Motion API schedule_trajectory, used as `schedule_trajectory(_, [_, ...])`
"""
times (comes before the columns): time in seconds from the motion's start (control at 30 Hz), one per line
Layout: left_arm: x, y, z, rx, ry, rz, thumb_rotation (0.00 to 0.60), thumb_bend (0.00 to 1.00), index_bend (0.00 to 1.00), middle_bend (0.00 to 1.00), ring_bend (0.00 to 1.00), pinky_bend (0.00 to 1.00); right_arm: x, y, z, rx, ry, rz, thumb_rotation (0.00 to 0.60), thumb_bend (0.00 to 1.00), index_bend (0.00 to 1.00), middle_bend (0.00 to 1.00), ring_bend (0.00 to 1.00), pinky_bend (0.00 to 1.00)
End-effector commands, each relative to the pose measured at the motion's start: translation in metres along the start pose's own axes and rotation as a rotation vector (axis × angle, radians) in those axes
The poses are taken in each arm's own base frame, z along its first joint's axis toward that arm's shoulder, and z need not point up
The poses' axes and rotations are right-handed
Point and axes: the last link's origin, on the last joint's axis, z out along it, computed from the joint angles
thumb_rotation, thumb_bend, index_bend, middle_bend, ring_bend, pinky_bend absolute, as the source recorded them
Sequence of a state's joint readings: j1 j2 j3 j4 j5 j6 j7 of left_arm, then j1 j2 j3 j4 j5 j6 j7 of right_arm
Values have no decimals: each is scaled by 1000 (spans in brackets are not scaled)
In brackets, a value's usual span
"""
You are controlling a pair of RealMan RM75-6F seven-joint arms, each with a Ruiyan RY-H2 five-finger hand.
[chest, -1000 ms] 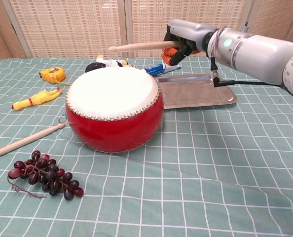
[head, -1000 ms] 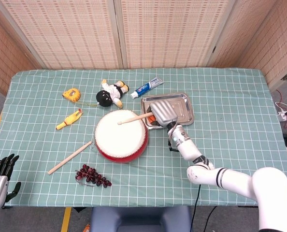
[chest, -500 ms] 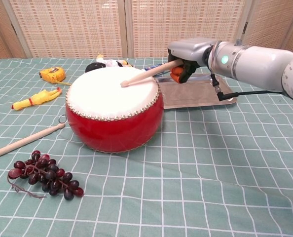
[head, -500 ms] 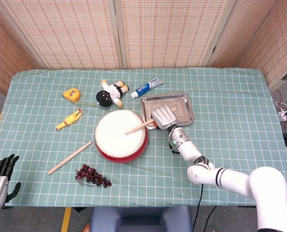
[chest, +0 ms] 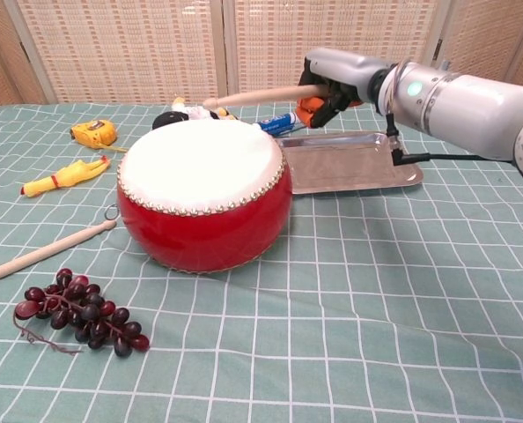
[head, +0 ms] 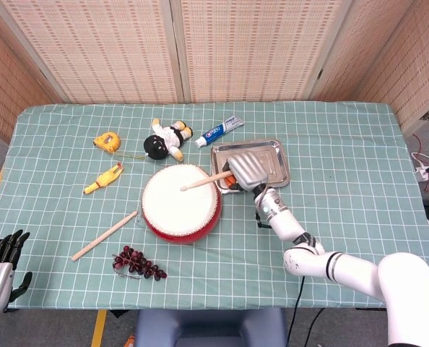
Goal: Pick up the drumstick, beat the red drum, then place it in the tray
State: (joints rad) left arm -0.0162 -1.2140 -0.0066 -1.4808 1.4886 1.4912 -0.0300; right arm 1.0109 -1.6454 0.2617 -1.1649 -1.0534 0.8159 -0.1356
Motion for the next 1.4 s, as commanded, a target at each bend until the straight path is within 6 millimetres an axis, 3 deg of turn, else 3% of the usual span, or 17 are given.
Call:
schedule_trajectory(0.03, [0,0,0,0,-1,0,600,361,68,11,0,10,-24,13,1,-5,-113,-362,600,625,1000,972,1000,1000])
schedule_trajectory(0.1, [0,0,0,-1,-1,-1,600,361,67,11,0,10,-22,10,1,-30,-87,-325,600,625,1000,972,1000,1000])
schedule_trajectory(0.27, [0,0,0,-1,2,-1,600,361,67,11,0,10,-2,7,-2,-72,30,42,600,624,1000,972,1000,1000])
schedule_trajectory(0.47, [1,1,1,-6,4,-1,600,361,67,11,0,10,15,34,-7,-131,63,209,600,625,1000,972,1000,1000])
schedule_trajectory(0.8, [2,4,2,-11,3,9,600,362,67,11,0,10,-8,105,-24,-334,2,314,600,624,1000,972,1000,1000])
schedule_trajectory(0.97, [4,7,2,-12,3,17,600,361,67,12,0,10,-26,124,-22,-382,-41,288,600,625,1000,972,977,999])
schedule_trajectory(1.1, [5,9,2,-9,0,23,600,362,67,11,0,10,-38,123,-11,-384,-62,261,600,614,1000,950,901,952])
schedule_trajectory(1.23, [6,9,2,-1,-3,30,600,362,67,12,0,10,-45,115,1,-374,-73,269,600,544,979,858,784,857])
schedule_trajectory(1.4, [5,7,2,11,-12,32,600,361,67,11,0,10,-51,108,14,-376,-93,285,600,453,748,641,536,589])
